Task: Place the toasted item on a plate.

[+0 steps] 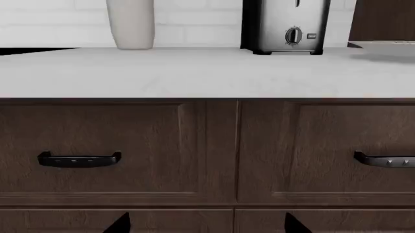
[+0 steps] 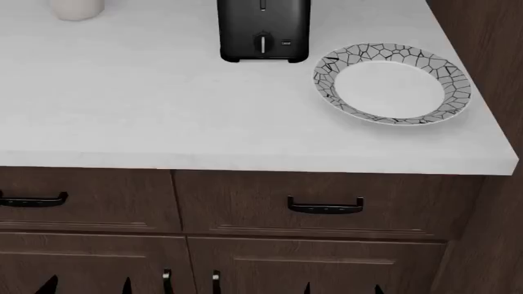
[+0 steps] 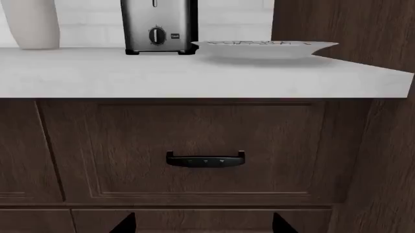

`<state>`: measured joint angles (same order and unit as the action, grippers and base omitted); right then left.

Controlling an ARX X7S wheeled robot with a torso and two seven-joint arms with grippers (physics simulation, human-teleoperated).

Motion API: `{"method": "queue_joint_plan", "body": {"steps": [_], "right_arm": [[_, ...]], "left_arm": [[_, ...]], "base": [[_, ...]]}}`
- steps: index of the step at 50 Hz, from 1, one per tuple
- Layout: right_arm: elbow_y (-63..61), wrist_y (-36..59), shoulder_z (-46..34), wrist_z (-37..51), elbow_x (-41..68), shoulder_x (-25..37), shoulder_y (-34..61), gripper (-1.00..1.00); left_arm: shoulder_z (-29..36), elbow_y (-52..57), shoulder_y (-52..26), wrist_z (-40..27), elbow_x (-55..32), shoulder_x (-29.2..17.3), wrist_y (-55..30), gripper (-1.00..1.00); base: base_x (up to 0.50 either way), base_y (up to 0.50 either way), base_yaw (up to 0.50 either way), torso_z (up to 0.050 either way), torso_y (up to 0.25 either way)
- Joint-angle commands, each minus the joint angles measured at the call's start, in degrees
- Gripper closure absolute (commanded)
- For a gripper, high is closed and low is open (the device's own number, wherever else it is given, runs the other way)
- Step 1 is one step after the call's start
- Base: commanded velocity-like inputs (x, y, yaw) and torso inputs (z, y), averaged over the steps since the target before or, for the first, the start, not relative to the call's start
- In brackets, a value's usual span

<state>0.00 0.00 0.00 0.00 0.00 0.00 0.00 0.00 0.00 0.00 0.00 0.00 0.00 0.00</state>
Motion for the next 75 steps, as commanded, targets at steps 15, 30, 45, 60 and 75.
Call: {"method": "queue_joint_plan", "body": {"steps": [15,30,45,60,75], "right_arm": [[-5.58,3.03,-4.06,3.02,2.13,3.62,-1.19,-1.0],[-10.86,5.08,-5.25,4.19,3.37,5.02,-0.54,-1.0],[-10.88,4.76,-6.27,5.31,4.34,6.06,-0.24,-1.0],[-12.93,5.94,-6.91,6.3,5.07,7.46,-0.05,-1.0],[-20.08,10.83,-5.7,7.59,5.69,10.02,0.75,-1.0]], "left_arm": [[3.02,3.52,-0.3,-3.86,-3.13,-3.12,-3.64,-1.0],[6.1,10.22,0.39,-3.63,-2.54,-6.36,-8.9,-1.0],[6.43,12.16,0.01,-4.63,-3.68,-7.29,-9.97,-1.0],[6.04,16.1,-0.78,-5.83,-4.89,-8.37,-12.53,-1.0],[6.26,20.75,-3.9,-6.02,-5.73,-10.05,-17.58,-1.0]], "base": [[0.0,0.0,0.0,0.0,0.0],[0.0,0.0,0.0,0.03,0.0],[0.0,0.0,0.0,0.05,0.0],[0.0,0.0,0.0,0.05,0.0],[0.0,0.0,0.0,0.05,0.0]]}}
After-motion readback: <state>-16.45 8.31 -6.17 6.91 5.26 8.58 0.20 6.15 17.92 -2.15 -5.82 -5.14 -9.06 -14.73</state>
